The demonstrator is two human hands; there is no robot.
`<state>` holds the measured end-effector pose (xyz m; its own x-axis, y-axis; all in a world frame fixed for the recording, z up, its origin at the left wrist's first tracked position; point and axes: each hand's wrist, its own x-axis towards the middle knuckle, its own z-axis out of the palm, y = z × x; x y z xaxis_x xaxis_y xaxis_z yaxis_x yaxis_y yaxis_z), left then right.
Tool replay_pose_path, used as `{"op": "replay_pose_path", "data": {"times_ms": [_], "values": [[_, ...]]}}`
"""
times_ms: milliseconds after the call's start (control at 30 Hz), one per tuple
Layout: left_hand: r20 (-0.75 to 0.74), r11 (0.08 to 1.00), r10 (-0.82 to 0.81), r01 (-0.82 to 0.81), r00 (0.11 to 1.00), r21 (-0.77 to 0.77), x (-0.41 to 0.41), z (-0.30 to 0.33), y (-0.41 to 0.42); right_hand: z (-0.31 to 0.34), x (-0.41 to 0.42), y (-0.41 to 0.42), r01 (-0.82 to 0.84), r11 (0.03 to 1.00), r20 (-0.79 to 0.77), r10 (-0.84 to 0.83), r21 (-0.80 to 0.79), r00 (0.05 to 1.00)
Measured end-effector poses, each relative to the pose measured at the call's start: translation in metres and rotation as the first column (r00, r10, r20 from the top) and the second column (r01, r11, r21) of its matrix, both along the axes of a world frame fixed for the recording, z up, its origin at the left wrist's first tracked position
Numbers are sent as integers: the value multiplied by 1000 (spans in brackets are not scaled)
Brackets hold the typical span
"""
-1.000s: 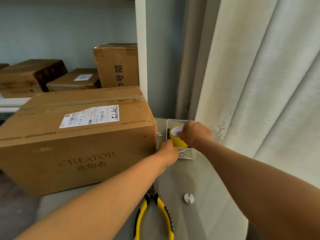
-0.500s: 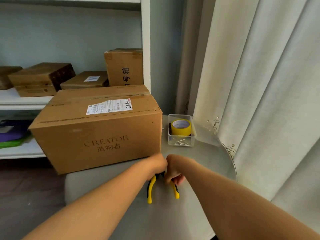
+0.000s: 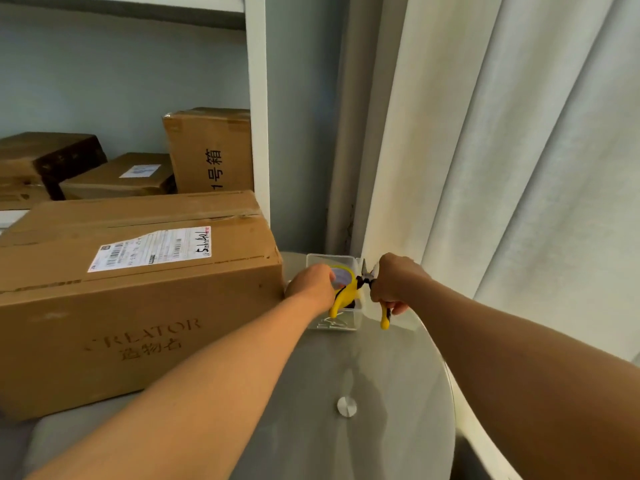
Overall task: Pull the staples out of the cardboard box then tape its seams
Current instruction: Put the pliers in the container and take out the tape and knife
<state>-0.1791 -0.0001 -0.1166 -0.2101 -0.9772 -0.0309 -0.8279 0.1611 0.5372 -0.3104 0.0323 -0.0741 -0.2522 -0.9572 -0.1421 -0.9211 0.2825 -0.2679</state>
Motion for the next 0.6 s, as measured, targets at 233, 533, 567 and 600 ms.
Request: {"op": "replay_pose_path", "data": {"times_ms": [233, 533, 567, 600], "values": [[150, 997, -75, 76, 986, 1, -8, -23, -26, -22, -7, -20, 16, 998, -14, -17, -65, 1000], [352, 991, -97, 124, 931, -56, -18, -31, -42, -47, -10, -30, 118, 989, -3, -119, -84, 993], [327, 989, -77, 113, 942, -92, -17, -29, -41, -48, -11, -31, 132, 987, 19, -131, -94, 991], [309, 986, -59, 104, 949, -129, -18, -25, -41, -47, -13, -32, 155, 982, 44, -151, -111, 988]]}}
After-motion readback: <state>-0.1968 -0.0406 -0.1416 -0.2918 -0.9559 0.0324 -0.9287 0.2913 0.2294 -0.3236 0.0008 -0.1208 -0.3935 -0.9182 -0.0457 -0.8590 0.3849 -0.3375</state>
